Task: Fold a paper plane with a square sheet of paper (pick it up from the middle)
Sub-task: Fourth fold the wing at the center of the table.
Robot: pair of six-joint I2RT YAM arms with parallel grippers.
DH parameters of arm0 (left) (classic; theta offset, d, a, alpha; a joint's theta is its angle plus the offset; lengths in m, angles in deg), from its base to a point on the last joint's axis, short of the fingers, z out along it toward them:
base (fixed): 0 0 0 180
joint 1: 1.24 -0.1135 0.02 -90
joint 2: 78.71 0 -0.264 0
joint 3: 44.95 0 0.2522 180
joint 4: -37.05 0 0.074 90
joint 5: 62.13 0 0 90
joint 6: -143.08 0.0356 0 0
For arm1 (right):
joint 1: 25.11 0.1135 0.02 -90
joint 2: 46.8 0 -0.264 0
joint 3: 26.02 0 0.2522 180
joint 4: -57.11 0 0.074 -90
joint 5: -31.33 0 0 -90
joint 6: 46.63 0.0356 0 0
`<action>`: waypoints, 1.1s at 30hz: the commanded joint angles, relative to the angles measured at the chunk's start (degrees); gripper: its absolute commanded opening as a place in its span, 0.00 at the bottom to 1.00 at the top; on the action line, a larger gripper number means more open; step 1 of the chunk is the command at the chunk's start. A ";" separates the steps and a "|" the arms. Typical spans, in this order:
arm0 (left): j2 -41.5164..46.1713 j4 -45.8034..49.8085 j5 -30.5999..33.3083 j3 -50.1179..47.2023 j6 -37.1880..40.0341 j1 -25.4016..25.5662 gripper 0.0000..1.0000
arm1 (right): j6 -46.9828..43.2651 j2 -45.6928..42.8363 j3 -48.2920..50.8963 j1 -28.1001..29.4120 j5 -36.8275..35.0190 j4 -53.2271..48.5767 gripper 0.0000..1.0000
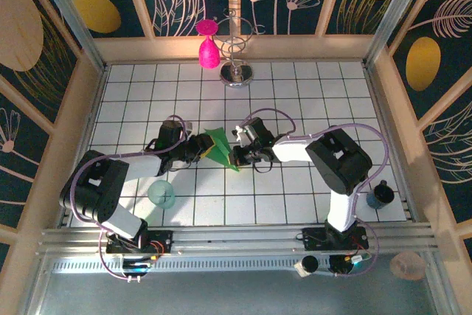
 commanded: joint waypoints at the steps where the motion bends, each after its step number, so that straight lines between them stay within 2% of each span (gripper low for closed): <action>1: -0.69 -6.37 -1.78 -1.30 -1.08 0.47 0.40 | 2.59 -1.04 1.49 -1.20 5.25 3.13 0.00; 7: -1.56 -10.02 -2.63 -2.47 -0.98 1.42 0.40 | 5.67 -0.34 2.54 -3.14 9.44 6.09 0.00; 15: -5.52 -6.14 -3.06 0.38 1.58 2.68 0.47 | 7.05 0.89 2.70 -3.81 11.47 7.16 0.00; 24: -5.80 2.32 0.00 5.02 6.14 3.14 0.49 | 6.89 1.82 2.31 -3.81 11.51 6.29 0.00; 33: -8.36 4.74 0.26 6.86 8.13 3.86 0.55 | 6.90 2.43 2.14 -3.81 11.91 6.15 0.00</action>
